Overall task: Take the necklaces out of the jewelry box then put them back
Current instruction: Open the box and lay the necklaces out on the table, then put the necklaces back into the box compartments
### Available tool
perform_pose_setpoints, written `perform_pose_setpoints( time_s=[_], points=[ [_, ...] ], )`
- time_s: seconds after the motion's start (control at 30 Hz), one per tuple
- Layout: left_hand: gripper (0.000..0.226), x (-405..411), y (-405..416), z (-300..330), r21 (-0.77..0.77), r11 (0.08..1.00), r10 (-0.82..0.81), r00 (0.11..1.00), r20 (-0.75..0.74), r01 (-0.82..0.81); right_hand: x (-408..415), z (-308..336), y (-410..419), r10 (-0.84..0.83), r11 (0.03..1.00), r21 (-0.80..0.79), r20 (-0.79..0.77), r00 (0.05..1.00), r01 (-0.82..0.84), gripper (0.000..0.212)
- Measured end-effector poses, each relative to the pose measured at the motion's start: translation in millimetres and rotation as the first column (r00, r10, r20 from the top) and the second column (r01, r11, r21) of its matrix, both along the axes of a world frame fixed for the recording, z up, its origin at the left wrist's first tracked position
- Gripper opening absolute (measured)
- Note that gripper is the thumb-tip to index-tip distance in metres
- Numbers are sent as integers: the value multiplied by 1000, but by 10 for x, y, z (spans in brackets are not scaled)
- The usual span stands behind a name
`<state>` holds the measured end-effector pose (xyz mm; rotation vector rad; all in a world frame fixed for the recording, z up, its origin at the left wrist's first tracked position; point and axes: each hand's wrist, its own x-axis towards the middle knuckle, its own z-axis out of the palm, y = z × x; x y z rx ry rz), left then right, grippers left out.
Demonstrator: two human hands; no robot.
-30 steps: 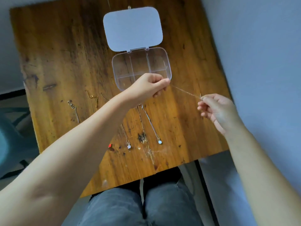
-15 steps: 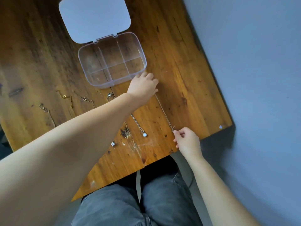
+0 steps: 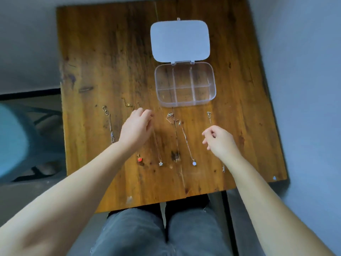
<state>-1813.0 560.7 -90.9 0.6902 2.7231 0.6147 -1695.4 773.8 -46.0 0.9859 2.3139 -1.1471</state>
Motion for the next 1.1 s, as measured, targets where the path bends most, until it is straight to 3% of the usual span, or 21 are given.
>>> perform_pose_setpoints(
  time_s=[0.2,0.33,0.47,0.57,0.63,0.77,0.9,0.97,1.03,1.1],
  points=[
    [17,271,-996,-71,-63,970,237,969,66,-233,-602,-138,-826,246,968,-40,-42,968,-248,22],
    [21,441,-1236,-86,-52,918,396,910,119,-393,-782,-272,-1360,448,894,17,-33,894,-447,19],
    [33,645,-1283,-133,-221,916,362,926,103,-334,-955,-400,-1785,676,734,177,-107,729,-655,27],
    [33,837,-1291,-203,-288,925,285,954,89,-249,-1058,-522,-1972,862,505,329,-132,490,-798,32],
    [24,879,-1288,-223,-248,934,283,957,71,-258,-1139,-560,-2020,919,383,388,-69,388,-838,30],
    [20,844,-1323,-215,-173,953,262,962,72,-247,-1224,-552,-1956,957,279,430,-47,287,-859,30],
    [11,689,-1289,2,80,923,361,920,155,-376,-1086,-526,-1900,977,199,352,-146,157,-915,33],
    [7,538,-1223,169,189,881,408,899,159,-434,-1040,-477,-1867,948,294,244,-198,249,-924,23],
    [5,355,-1151,317,261,846,449,885,126,-466,-1085,-322,-1748,803,562,38,-265,534,-826,14],
    [6,170,-1058,420,298,829,470,878,88,-474,-1172,-120,-1500,514,782,-223,-299,804,-582,12]
  ],
)
